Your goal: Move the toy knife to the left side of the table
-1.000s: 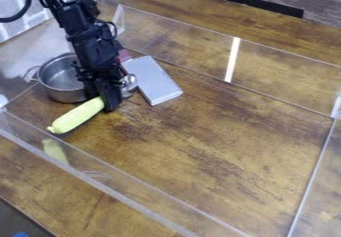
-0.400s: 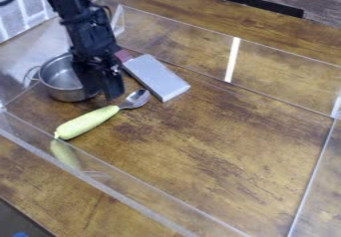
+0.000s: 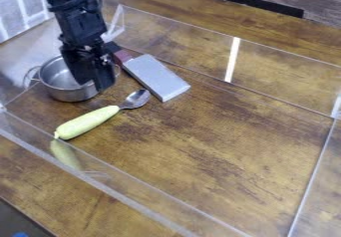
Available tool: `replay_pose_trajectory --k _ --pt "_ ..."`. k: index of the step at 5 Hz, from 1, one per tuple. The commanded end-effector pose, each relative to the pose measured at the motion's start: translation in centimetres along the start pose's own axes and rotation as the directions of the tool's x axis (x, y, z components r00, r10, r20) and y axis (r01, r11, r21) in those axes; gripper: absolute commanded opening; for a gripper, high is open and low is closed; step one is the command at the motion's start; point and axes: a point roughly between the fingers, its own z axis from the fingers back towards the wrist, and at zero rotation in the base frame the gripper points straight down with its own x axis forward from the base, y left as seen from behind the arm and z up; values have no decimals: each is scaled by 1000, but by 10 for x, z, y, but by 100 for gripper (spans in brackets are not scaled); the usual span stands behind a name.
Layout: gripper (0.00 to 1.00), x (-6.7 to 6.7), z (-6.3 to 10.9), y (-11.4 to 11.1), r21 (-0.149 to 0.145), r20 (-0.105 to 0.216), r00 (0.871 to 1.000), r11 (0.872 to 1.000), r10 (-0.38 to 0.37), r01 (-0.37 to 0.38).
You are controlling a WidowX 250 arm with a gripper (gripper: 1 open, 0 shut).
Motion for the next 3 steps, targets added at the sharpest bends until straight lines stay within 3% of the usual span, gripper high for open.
replay_pose_trajectory --k 1,3 --pt "100 3 38 10 67 86 996 997 19 -25" --pt "100 -4 54 13 83 106 993 994 61 -70"
